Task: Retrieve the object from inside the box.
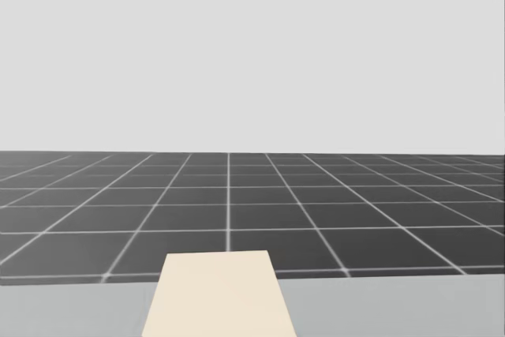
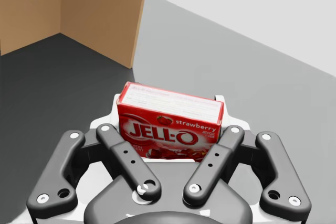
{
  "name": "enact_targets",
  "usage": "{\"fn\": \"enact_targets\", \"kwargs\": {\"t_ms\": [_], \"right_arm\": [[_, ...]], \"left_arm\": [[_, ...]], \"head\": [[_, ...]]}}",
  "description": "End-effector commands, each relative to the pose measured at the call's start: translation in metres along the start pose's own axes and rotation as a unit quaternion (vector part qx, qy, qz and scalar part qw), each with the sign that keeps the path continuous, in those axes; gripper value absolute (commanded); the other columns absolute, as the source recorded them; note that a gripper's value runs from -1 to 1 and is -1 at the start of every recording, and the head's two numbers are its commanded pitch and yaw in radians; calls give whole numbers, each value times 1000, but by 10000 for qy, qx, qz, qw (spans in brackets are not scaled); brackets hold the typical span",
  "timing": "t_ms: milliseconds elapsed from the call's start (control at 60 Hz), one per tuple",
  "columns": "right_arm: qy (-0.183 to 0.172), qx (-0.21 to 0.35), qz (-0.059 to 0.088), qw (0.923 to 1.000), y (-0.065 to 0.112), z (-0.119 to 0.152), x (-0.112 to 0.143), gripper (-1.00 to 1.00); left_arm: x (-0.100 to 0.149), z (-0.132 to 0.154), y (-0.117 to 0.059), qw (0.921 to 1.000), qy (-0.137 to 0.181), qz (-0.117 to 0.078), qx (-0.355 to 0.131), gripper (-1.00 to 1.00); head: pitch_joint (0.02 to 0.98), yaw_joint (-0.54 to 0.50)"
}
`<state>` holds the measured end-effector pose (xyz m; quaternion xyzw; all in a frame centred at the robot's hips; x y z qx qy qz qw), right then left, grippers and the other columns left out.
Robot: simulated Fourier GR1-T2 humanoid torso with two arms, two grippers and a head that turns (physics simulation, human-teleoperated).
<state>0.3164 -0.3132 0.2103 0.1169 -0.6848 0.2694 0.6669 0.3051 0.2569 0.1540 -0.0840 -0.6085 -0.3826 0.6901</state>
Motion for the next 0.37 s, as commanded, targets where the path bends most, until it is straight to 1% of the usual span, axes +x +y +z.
{"fn": "enact_targets", "kwargs": {"t_ms": [17,50,83,233,300,317,333,367], "right_arm": [[-580,-959,129,9936,-42,-20,54,999],[-647,-1012,189,9926,-45,-26,63,994],[-695,-1009,187,9923,-47,-30,69,997],[-957,-1147,260,9884,-51,-53,96,1000],[-1072,-1210,262,9865,-51,-59,106,1000],[-1176,-1277,289,9844,-52,-62,114,1000],[-1202,-1293,303,9838,-52,-63,117,1000],[-1276,-1315,287,9827,-52,-64,125,1000]], "left_arm": [[-1,0,1,10000,-2,8,18,-1000],[-1,0,2,10000,-1,10,20,-1000],[-1,0,2,10000,1,10,22,-1000],[-1,1,3,10000,-6,8,33,-1000],[-1,1,3,10000,-8,7,35,-1000],[-1,1,3,10000,-9,8,37,-1000],[-1,1,3,10000,-9,9,37,-1000],[-2,1,3,10000,-10,7,40,-1000]], "head": [[130,-67],[130,-66],[130,-66],[132,-65],[131,-65],[131,-65],[131,-65],[131,-64]]}}
